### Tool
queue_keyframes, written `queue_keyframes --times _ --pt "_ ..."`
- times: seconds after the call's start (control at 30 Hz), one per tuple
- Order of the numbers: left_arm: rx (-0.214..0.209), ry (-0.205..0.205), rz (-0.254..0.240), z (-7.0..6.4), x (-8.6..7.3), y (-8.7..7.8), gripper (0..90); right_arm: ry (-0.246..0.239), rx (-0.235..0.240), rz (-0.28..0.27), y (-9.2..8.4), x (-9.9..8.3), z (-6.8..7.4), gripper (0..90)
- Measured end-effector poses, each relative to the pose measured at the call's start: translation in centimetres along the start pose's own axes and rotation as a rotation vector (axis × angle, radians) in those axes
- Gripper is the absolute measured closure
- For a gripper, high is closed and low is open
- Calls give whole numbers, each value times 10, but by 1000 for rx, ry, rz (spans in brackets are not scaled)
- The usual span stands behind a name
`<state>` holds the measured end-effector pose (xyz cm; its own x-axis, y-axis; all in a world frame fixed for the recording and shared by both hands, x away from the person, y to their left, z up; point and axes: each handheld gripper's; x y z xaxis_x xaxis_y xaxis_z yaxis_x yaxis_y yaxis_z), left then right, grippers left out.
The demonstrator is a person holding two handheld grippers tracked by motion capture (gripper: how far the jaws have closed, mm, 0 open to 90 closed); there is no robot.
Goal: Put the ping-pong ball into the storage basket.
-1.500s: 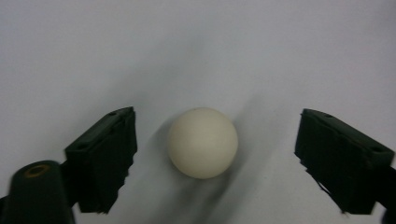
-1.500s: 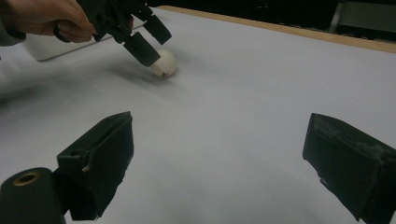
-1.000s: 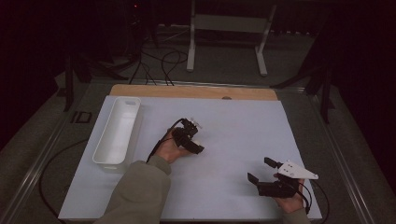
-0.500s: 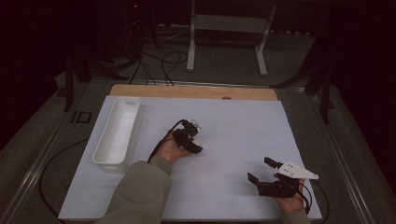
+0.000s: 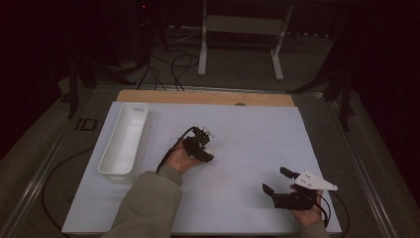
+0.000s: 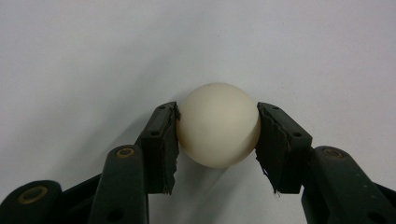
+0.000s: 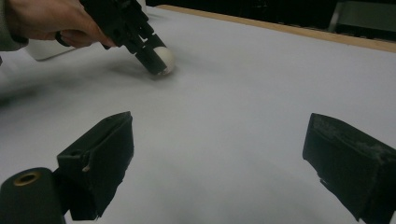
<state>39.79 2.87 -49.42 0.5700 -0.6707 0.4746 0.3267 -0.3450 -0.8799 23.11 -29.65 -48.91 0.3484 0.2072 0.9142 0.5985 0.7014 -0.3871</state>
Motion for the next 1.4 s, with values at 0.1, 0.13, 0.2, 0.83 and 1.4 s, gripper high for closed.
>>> queue_keyframes --times 0.1,0.13,0.2,0.83,1.4 --pt "5 -1 0 0 0 -1 514 -1 0 1 0 0 0 80" --pt "8 0 0 0 0 -1 514 -1 0 1 0 0 0 80" --pt "14 -2 -2 0 0 -2 514 1 0 2 0 0 0 80" --pt "35 2 -5 3 0 -14 515 -2 3 4 1 -1 0 80" --pt "33 -18 -23 6 0 -32 515 1 1 2 1 -1 0 80"
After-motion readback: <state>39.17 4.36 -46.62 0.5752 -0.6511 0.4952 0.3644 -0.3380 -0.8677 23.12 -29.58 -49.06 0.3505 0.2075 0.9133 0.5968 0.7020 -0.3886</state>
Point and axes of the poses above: each handheld gripper's, and its own axes: y roughly forward along the jaws, x roughly out of its top, z roughly to its left, and after that the axes turned 7 degrees about x, right-handed
